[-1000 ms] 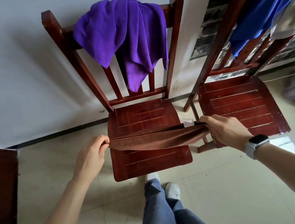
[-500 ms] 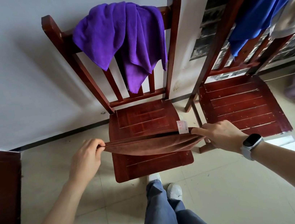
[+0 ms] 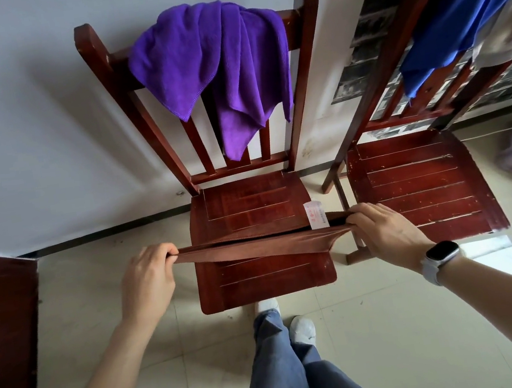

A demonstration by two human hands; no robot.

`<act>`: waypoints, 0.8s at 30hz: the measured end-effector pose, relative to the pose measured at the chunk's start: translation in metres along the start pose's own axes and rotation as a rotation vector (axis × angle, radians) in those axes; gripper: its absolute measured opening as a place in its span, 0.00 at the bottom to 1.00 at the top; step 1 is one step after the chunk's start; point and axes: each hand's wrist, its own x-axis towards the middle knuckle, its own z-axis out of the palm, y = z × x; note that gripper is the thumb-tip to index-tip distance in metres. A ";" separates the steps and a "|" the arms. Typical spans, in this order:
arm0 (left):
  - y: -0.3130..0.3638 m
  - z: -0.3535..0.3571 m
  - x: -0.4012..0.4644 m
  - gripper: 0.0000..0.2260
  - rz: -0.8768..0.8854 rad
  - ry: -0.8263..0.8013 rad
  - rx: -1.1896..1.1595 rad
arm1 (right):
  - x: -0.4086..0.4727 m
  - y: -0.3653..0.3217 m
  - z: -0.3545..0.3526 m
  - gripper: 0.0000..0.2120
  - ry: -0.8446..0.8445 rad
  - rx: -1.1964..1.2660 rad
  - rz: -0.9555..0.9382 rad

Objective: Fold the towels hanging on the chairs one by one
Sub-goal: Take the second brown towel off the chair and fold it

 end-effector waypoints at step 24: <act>0.010 0.005 -0.084 0.05 -0.113 -0.070 -0.292 | -0.070 -0.038 -0.011 0.06 -0.007 0.471 0.567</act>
